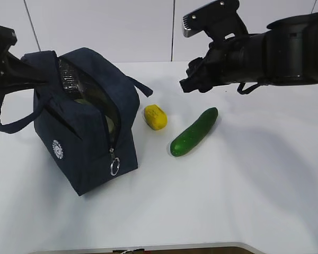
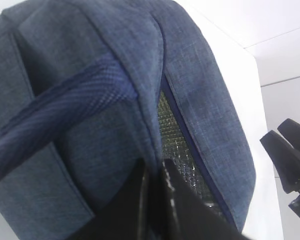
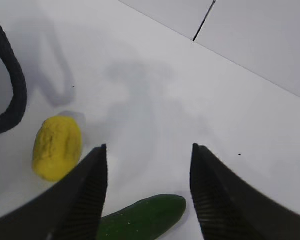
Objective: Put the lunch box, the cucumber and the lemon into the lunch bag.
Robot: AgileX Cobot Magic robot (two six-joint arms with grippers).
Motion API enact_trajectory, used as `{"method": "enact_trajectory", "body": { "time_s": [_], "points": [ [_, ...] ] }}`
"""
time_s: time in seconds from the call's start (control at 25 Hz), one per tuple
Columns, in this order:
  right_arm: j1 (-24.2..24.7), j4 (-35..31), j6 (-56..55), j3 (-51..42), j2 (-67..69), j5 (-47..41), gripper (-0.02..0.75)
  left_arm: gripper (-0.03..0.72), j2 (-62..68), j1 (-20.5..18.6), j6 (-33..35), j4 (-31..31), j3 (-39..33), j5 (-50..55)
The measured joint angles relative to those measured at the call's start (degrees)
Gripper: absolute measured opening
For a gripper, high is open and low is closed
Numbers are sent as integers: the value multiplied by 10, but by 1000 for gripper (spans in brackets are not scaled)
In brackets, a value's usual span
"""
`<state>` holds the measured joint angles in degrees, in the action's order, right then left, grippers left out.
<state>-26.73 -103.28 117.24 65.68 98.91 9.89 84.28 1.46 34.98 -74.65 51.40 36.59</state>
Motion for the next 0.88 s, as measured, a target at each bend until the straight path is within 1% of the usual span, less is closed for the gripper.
{"method": "enact_trajectory", "body": {
  "time_s": [0.16,0.88],
  "points": [
    [0,-1,-2,0,0,1,427,-9,0,0,0,0,0,1],
    [0,-2,-90,0,0,1,427,-9,0,0,1,0,0,6]
  ]
}}
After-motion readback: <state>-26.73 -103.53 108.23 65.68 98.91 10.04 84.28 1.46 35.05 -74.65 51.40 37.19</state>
